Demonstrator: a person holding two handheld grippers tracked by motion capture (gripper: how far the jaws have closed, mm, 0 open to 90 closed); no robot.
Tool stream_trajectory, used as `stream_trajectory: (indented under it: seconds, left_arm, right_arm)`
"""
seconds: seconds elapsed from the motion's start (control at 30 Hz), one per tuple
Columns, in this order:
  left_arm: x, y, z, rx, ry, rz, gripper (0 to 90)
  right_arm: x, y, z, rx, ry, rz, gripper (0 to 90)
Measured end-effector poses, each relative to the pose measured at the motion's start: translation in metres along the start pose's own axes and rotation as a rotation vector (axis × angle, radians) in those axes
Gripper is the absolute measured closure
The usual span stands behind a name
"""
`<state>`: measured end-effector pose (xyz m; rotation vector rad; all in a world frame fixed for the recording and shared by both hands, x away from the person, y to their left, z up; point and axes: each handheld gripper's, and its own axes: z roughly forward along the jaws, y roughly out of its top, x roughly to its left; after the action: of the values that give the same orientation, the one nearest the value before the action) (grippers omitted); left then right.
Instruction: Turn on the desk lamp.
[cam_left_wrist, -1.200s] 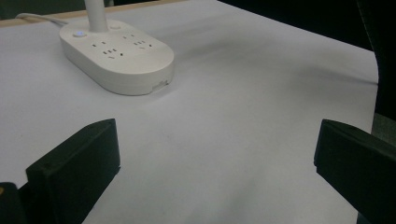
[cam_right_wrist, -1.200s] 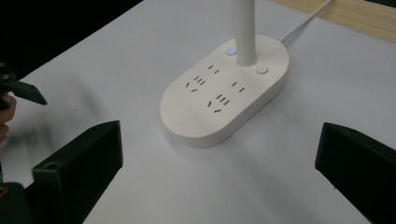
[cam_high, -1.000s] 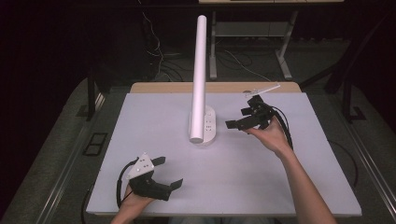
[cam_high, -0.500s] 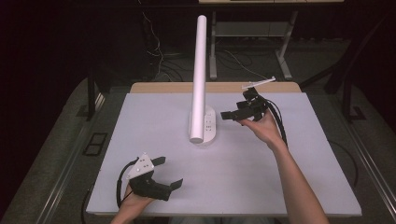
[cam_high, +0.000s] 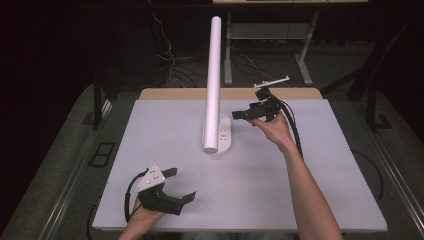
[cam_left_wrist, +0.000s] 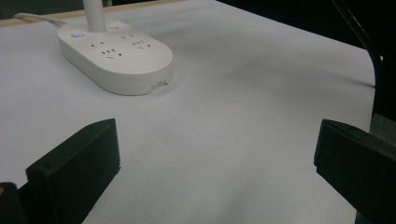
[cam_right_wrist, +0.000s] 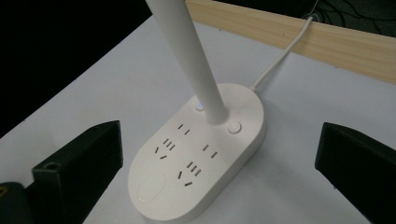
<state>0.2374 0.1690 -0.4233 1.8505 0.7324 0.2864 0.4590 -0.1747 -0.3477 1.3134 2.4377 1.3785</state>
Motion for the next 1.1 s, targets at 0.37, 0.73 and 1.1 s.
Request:
stream_trajectory:
  seconds: [0.37, 0.73, 1.1]
  left_arm:
    - [0.000, 0.000, -0.001, 0.003, 0.000, 0.005, 0.0]
    - [0.001, 0.000, -0.001, 0.003, -0.002, 0.007, 0.0]
    - [0.002, 0.000, -0.002, 0.004, -0.001, 0.007, 0.0]
  right_arm:
    - [-0.007, 0.006, 0.015, -0.027, 0.032, 0.020, 22.0]
    - [-0.014, 0.004, 0.032, -0.033, 0.046, 0.038, 58.2]
    - [-0.020, 0.000, 0.048, -0.025, 0.061, 0.028, 80.7]
